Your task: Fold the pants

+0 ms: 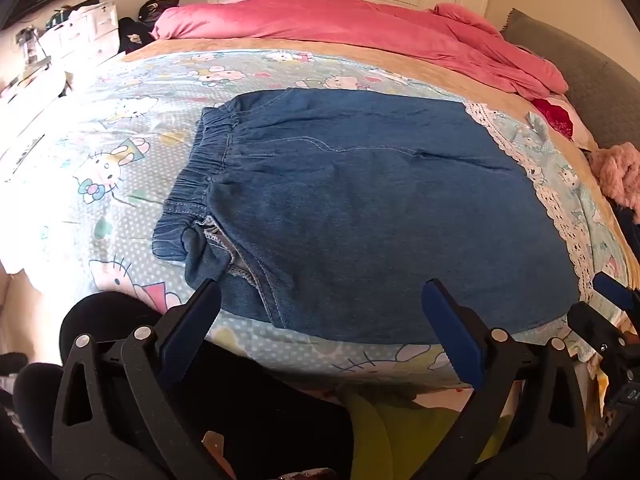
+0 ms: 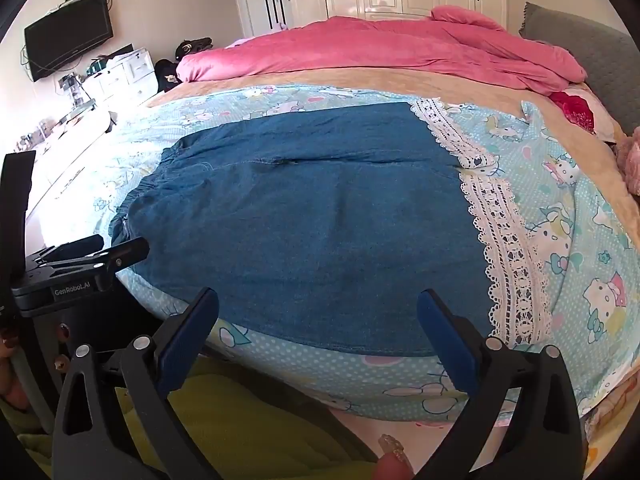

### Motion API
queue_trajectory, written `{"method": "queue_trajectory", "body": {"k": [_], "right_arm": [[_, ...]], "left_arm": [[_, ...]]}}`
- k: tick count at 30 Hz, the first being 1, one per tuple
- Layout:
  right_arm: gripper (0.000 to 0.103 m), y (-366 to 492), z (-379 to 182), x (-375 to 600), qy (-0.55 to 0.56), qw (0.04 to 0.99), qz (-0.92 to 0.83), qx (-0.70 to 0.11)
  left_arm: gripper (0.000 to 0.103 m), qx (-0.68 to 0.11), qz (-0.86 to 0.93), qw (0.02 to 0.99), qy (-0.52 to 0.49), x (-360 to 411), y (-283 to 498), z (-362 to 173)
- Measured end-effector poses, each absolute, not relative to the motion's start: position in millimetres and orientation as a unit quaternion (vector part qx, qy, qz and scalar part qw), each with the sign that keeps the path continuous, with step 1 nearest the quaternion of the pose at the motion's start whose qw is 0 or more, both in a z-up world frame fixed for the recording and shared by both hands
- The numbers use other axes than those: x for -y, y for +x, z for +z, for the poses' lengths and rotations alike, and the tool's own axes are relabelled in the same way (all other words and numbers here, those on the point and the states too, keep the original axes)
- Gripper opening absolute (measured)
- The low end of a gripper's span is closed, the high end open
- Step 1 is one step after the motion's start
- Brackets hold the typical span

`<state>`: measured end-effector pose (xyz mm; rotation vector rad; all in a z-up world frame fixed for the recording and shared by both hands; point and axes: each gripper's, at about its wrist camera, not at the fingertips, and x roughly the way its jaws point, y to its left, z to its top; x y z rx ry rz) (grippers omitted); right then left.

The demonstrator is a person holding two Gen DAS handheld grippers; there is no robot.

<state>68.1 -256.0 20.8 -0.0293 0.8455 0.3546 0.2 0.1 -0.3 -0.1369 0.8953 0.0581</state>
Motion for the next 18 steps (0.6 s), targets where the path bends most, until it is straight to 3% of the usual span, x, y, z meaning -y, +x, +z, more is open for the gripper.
{"method": "queue_trajectory", "body": {"k": [18], "right_arm": [[0.099,67.0,27.4,254.2,-0.022,0.899,0.165,-0.405]], "left_arm": [[0.094,-0.428,0.02,0.902,-0.059,10.2,-4.7,0.0]]}}
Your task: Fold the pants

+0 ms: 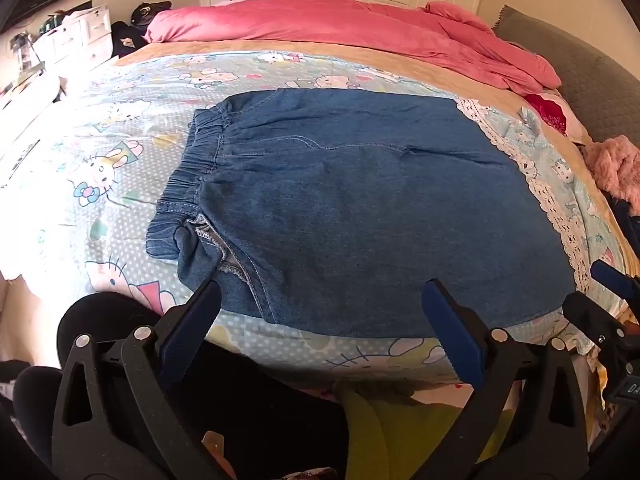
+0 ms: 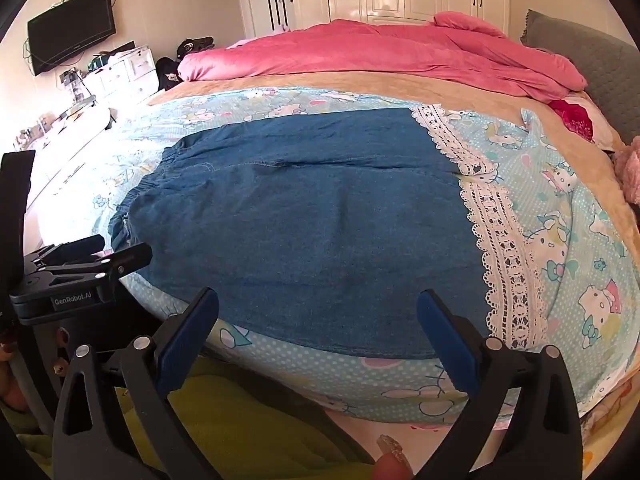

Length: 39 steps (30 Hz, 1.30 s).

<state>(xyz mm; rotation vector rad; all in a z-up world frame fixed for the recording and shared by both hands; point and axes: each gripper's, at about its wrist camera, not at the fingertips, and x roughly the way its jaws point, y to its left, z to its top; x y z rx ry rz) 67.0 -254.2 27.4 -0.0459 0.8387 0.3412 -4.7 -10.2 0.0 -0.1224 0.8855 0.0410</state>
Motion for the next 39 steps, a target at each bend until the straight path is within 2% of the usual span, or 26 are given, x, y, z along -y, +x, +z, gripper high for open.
{"method": "queue_trajectory", "body": {"k": [39], "right_arm": [[0.099,68.5,25.2,249.5,-0.027,0.897,0.17,-0.407]], "left_arm": [[0.094,-0.423,0.025,0.904,-0.061,4.0,-4.7,4.1]]}}
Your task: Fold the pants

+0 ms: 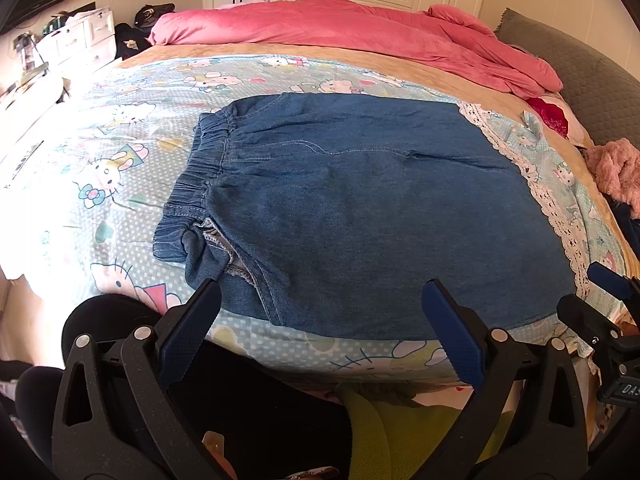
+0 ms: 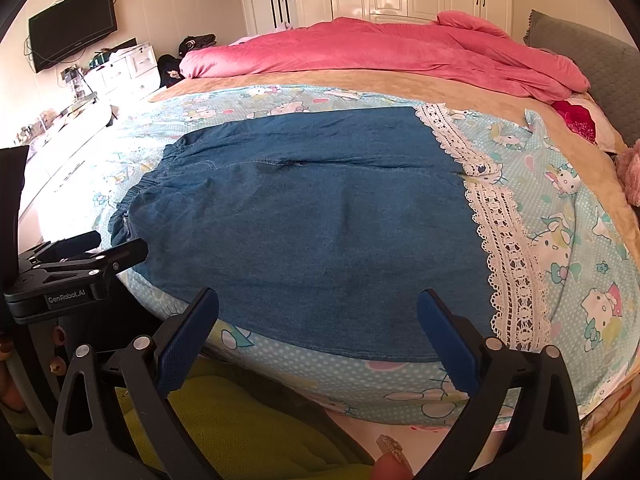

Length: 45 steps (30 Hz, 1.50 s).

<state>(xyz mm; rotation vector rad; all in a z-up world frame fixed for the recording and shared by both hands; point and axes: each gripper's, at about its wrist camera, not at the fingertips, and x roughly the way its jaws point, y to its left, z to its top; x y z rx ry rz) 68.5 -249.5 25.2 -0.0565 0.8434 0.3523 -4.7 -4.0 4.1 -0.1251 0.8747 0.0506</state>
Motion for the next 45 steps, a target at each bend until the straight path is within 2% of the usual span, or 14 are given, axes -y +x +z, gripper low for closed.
{"method": "queue_trajectory", "body": {"k": [19,45], "right_arm": [[0.099,115.8,38.3,230.0,-0.026,0.899,0.192,-0.393],[0.099,274.2,48.7,155.2,-0.096,0.892,0.214,-0.386]], "left_arm": [[0.094,-0.419,0.04,0.904,-0.072,-13.1,15.6,13.7],[0.094,-0.421,0.106,0.89,-0.14,-128.7,108.8,6.8]]}}
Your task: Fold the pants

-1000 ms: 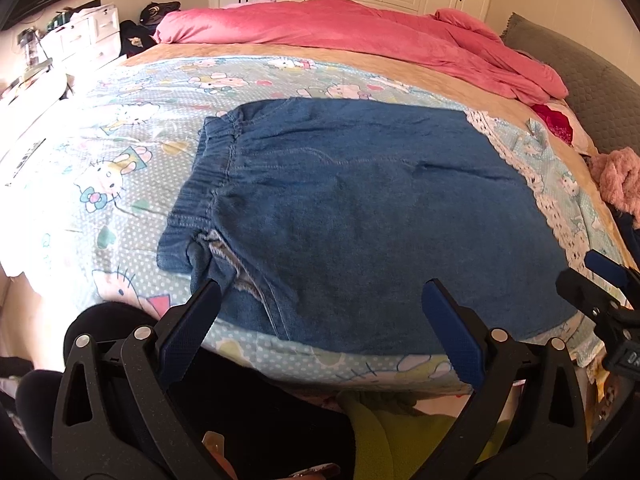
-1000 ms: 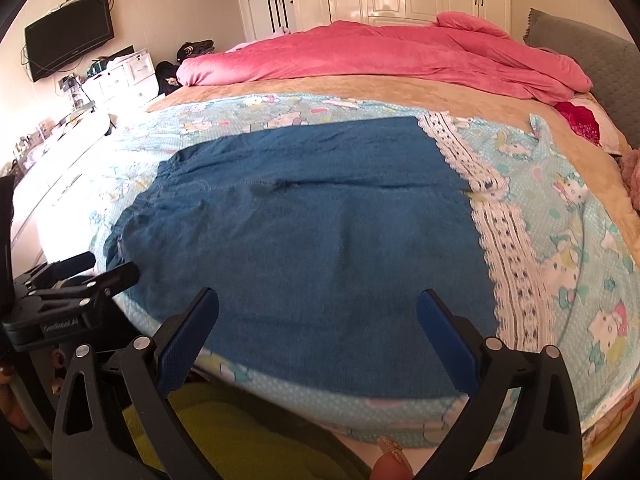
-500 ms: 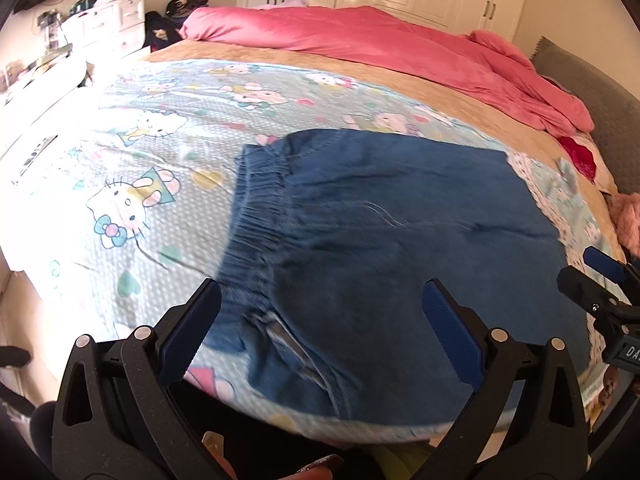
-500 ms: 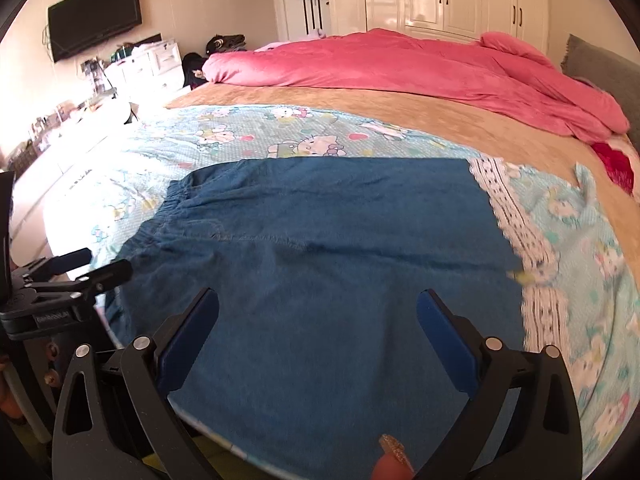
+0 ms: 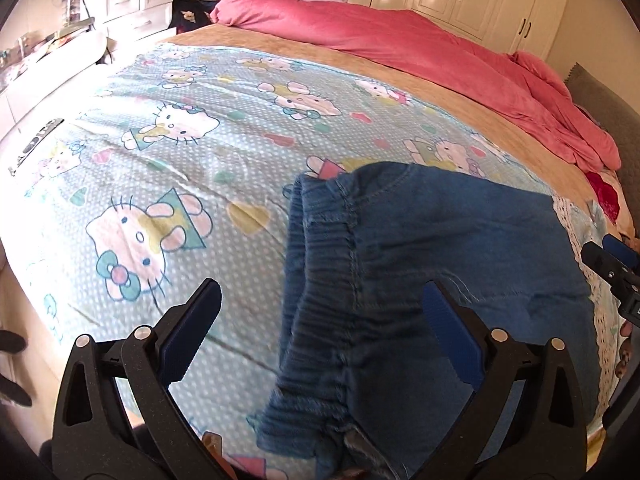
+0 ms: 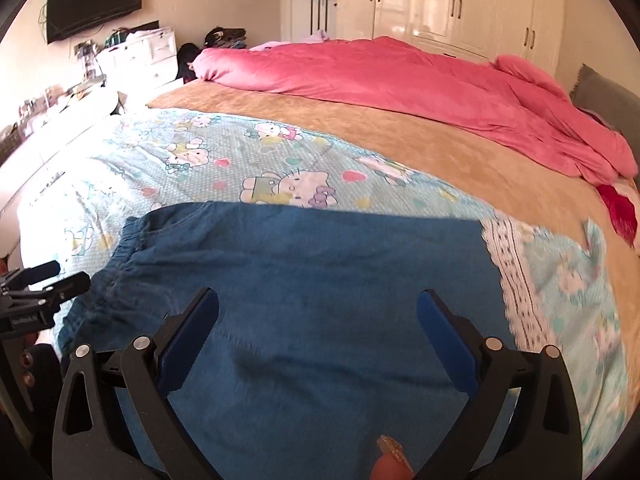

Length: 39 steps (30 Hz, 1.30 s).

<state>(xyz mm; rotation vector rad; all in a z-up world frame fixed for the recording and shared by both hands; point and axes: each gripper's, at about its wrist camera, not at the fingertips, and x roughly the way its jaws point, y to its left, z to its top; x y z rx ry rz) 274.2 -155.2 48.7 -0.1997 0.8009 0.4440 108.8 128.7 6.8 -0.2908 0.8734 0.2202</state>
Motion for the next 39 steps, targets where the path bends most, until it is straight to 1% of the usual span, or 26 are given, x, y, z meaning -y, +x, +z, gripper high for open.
{"method": "queue_trajectory", "body": {"k": [3,9,15,24,26,28,30,34,38,39], "right_arm": [[0.099,295.7,43.2,151.4,-0.084,0.879,0.227,-0.41],[0.099,332.4,25.5,134.4,-0.126,0.865,0.229,-0.428],[0.099,363.3,8.5,103.6,-0.185,0.849,0.246,-0.429],[0.099,405.1,-17.5,58.0,-0.254,0.816,0.282,-0.437],[0.099,409.7,-22.9,51.7,-0.265,0.81,0.286,-0.437],[0.099,414.0,-29.9,45.0,-0.278,0.801,0.294,-0.44],[0.099,415.9,-34.0,39.9,-0.288,0.794,0.301,-0.443],[0.099,416.7,-35.1,34.2,-0.301,0.79,0.312,-0.433],[0.097,413.9,-36.2,33.4,-0.305,0.791,0.318,-0.424],[0.094,413.0,-36.4,34.2,-0.302,0.792,0.321,-0.422]], "left_arm": [[0.094,-0.432,0.096,0.884,-0.151,-141.2,125.9,6.0],[0.094,-0.434,0.097,0.883,-0.15,-159.3,159.9,8.9],[0.094,-0.456,0.105,0.879,-0.088,-161.9,193.0,-6.3],[0.094,-0.463,0.072,0.881,-0.062,-165.2,209.4,-28.6],[0.085,-0.459,0.055,0.885,-0.063,-164.9,210.6,-29.6],[0.054,-0.462,0.028,0.884,-0.063,-161.7,214.4,-31.9],[0.036,-0.459,0.007,0.885,-0.069,-157.8,214.9,-34.1],[0.027,-0.434,0.017,0.899,-0.054,-151.5,204.2,-22.3],[0.025,-0.411,0.015,0.91,-0.047,-144.1,189.6,-6.0],[0.025,-0.406,0.014,0.913,-0.042,-141.1,186.1,-2.5]]}}
